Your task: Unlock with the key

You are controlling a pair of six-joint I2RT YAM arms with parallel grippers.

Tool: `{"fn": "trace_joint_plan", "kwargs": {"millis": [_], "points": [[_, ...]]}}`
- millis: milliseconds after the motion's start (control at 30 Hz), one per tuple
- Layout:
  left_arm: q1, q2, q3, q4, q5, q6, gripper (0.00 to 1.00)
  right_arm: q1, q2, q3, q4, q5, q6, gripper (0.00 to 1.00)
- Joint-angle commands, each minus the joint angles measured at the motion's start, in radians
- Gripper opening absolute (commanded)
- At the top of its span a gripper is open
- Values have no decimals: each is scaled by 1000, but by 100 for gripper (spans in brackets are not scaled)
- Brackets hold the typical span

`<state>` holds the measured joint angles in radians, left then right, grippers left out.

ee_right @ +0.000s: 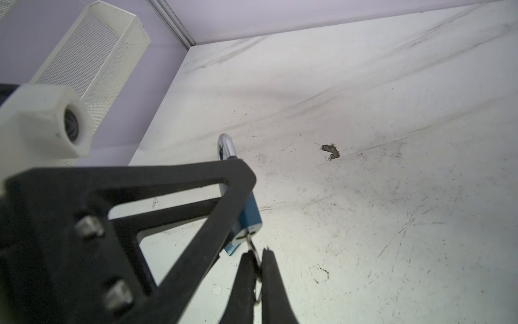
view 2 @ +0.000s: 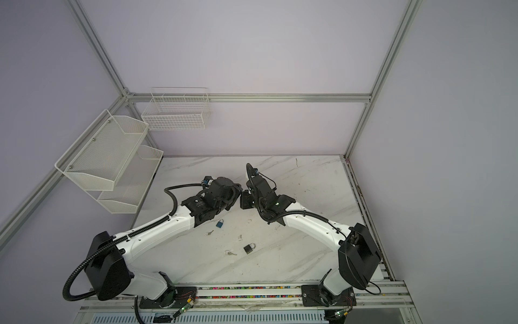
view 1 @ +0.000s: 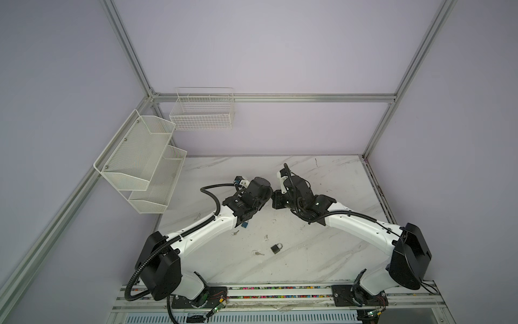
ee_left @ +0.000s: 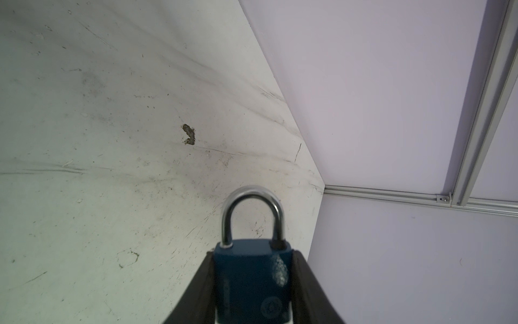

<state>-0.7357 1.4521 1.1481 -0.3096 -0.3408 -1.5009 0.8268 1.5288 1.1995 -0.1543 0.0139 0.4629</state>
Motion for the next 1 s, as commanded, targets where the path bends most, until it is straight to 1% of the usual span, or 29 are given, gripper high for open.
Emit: {"fn": "trace_joint_plan", "kwargs": {"millis": [0, 33, 67, 100, 333, 500, 600, 767, 967], "points": [[-24, -29, -14, -44, 67, -13, 0, -3, -25, 27, 172, -52, 52, 0], [-22, -29, -19, -29, 77, -16, 0, -3, -23, 15, 204, -106, 64, 0], [-22, -29, -21, -21, 80, -19, 0, -3, -22, 9, 222, -133, 85, 0], [-22, -68, -22, -18, 80, -20, 0, -4, -21, 10, 228, -146, 102, 0], [-28, -94, -25, -8, 117, -6, 0, -7, -22, 57, 246, -207, 154, 0], [-42, -125, -57, 15, 128, -1, 0, -32, -12, 89, 269, -309, 227, 0], [-50, -137, -67, 14, 142, 19, 0, -44, -9, 105, 273, -346, 263, 0], [-67, -164, -115, 15, 154, 29, 0, -88, -9, 96, 284, -406, 353, 0], [-69, -194, -166, 72, 160, 24, 0, -123, -5, 52, 375, -484, 489, 0]]}}
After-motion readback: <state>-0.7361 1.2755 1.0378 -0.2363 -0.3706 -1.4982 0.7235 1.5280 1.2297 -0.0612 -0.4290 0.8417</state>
